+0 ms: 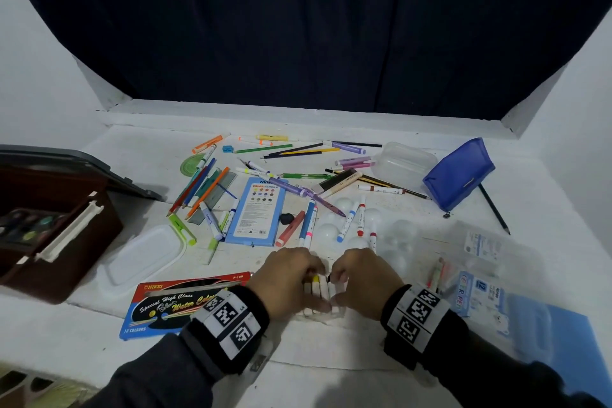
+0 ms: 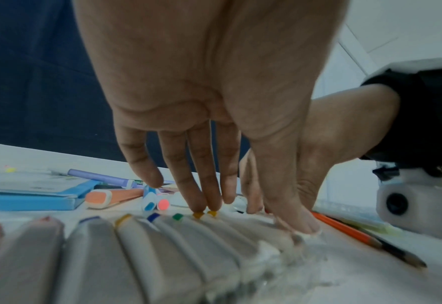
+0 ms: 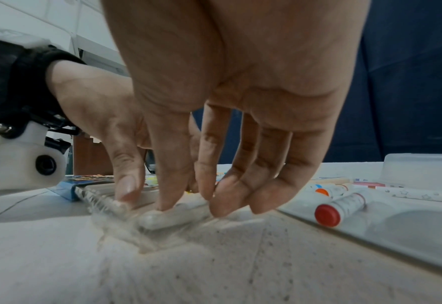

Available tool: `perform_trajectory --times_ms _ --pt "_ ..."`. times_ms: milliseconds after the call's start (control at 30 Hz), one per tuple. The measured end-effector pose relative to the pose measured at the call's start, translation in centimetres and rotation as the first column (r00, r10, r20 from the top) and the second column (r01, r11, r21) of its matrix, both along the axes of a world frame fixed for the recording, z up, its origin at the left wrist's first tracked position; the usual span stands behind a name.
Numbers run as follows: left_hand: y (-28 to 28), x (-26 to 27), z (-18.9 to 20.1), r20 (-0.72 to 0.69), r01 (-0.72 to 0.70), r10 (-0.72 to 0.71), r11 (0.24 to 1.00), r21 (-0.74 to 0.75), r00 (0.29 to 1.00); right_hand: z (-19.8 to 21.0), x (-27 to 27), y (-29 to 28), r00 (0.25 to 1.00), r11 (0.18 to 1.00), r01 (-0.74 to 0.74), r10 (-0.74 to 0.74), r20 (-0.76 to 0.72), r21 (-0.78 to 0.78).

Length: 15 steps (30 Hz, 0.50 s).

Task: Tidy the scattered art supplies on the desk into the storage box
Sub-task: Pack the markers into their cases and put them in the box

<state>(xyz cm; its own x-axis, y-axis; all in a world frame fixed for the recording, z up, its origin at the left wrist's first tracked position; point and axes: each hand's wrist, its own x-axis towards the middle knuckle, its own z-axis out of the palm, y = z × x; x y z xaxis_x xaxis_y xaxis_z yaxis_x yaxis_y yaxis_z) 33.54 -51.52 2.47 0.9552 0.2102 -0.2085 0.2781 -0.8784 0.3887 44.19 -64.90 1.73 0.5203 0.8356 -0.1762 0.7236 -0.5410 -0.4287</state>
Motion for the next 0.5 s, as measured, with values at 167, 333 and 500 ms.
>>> perform_trajectory --times_ms 167,333,500 --pt "0.8 -1.1 -0.5 -0.069 -0.008 0.018 0.991 0.137 0.997 -0.1 0.2 -0.3 0.999 1.0 0.013 -0.012 -0.041 0.004" --pt "0.0 -1.0 -0.8 -0.082 -0.031 0.047 0.983 0.181 0.996 -0.3 0.0 -0.1 0.999 0.999 0.027 -0.028 -0.017 -0.045" --pt "0.1 -1.1 -1.1 -0.1 -0.042 0.064 0.977 0.208 0.993 -0.1 -0.1 -0.1 1.0 0.995 0.03 -0.029 0.013 -0.099"
